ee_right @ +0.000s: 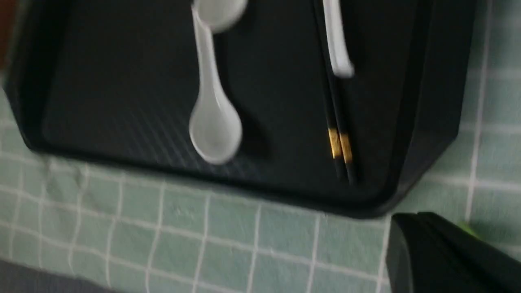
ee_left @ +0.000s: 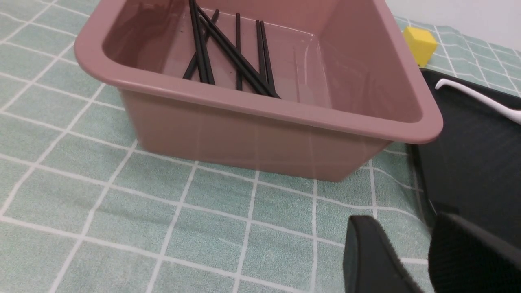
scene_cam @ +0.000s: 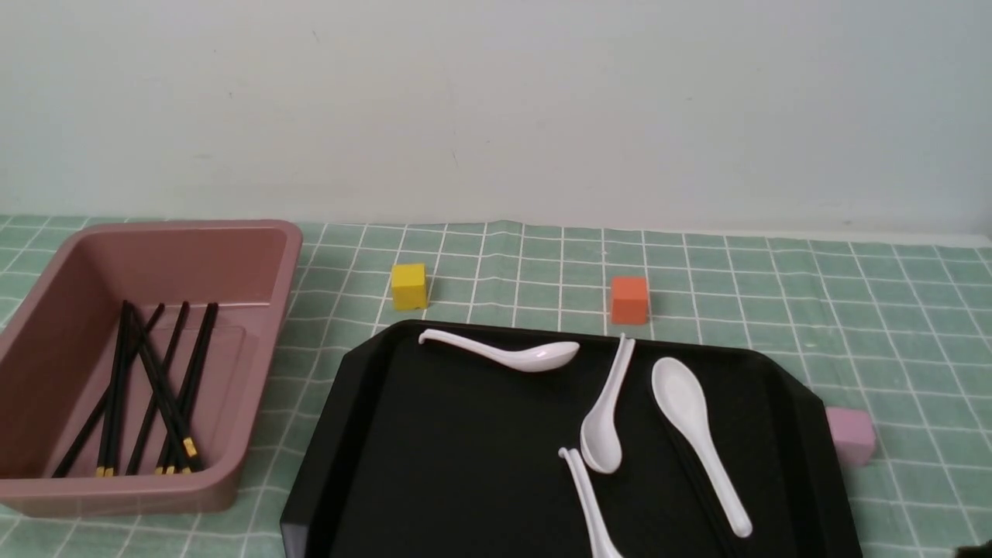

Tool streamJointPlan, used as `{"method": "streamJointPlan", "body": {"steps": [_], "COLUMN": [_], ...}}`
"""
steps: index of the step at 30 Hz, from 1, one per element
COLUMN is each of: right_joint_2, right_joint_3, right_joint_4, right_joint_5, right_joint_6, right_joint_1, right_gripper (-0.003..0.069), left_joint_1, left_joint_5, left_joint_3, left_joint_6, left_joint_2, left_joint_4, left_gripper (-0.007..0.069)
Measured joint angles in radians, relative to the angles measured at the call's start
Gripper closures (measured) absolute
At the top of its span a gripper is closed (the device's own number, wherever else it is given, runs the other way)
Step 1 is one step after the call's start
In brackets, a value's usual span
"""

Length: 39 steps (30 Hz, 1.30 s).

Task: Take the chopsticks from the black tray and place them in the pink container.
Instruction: 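Move the gripper over the chopsticks on the black tray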

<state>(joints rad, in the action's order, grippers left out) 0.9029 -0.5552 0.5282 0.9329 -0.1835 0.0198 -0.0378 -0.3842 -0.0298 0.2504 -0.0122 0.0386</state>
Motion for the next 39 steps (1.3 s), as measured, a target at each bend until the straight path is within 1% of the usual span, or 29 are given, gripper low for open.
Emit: {"method": "streamJointPlan", "body": {"steps": [2,4,7,9,11,12,13,14,15,16,20,23,29,34,36,37,39], "right_joint_2": [0.126,0.243,0.359,0.429,0.494,0.522,0.551,0.573,0.576,0.606,0.672,0.716,0.787,0.801,0.804,0.804,0.805], "right_joint_3": [-0.003,-0.007,-0.028,-0.057,-0.093,-0.114,-0.143,-0.162,-0.162,-0.191,-0.220,-0.221,-0.240,-0.247,-0.250,-0.250,-0.251], "right_joint_4": [0.020,0.070,0.099,0.091,0.054,0.019,-0.041,-0.089,-0.089,-0.183,-0.341,-0.395,-0.407,-0.408,-0.409,-0.410,-0.417], "right_joint_5": [-0.006,-0.042,-0.095,-0.125,-0.160,-0.178,-0.201,-0.218,-0.221,-0.243,-0.277,-0.284,-0.295,-0.287,-0.278,-0.278,-0.269], "right_joint_6": [-0.092,-0.178,-0.223,-0.216,-0.152,-0.101,-0.032,0.028,0.041,0.131,0.309,0.360,0.377,0.378,0.378,0.378,0.383], "right_joint_1": [-0.015,-0.058,-0.141,-0.216,-0.280,-0.311,-0.345,-0.369,-0.373,-0.406,-0.440,-0.441,-0.445,-0.448,-0.448,-0.448,-0.447], "right_gripper": [0.0623,0.0592,0.0545,0.0515,0.0493,0.0484,0.0470,0.0456,0.0452,0.0419,0.0330,0.0300,0.0291,0.0311,0.0351,0.0351,0.0445], "left_joint_1": [0.000,0.000,0.000,0.000,0.000,0.000,0.000,0.000,0.000,0.000,0.000,0.000,0.000,0.000,0.000,0.000,0.000], "left_joint_5": [0.000,0.000,0.000,0.000,0.000,0.000,0.000,0.000,0.000,0.000,0.000,0.000,0.000,0.000,0.000,0.000,0.000], "left_joint_3": [0.000,0.000,0.000,0.000,0.000,0.000,0.000,0.000,0.000,0.000,0.000,0.000,0.000,0.000,0.000,0.000,0.000], "left_joint_6": [0.000,0.000,0.000,0.000,0.000,0.000,0.000,0.000,0.000,0.000,0.000,0.000,0.000,0.000,0.000,0.000,0.000], "left_joint_2": [0.000,0.000,0.000,0.000,0.000,0.000,0.000,0.000,0.000,0.000,0.000,0.000,0.000,0.000,0.000,0.000,0.000], "left_joint_4": [0.000,0.000,0.000,0.000,0.000,0.000,0.000,0.000,0.000,0.000,0.000,0.000,0.000,0.000,0.000,0.000,0.000], "left_gripper": [0.0386,0.0386,0.0386,0.0386,0.0386,0.0386,0.0386,0.0386,0.0386,0.0386,0.0386,0.0386,0.0386,0.0386,0.0386,0.0386,0.0386]}}
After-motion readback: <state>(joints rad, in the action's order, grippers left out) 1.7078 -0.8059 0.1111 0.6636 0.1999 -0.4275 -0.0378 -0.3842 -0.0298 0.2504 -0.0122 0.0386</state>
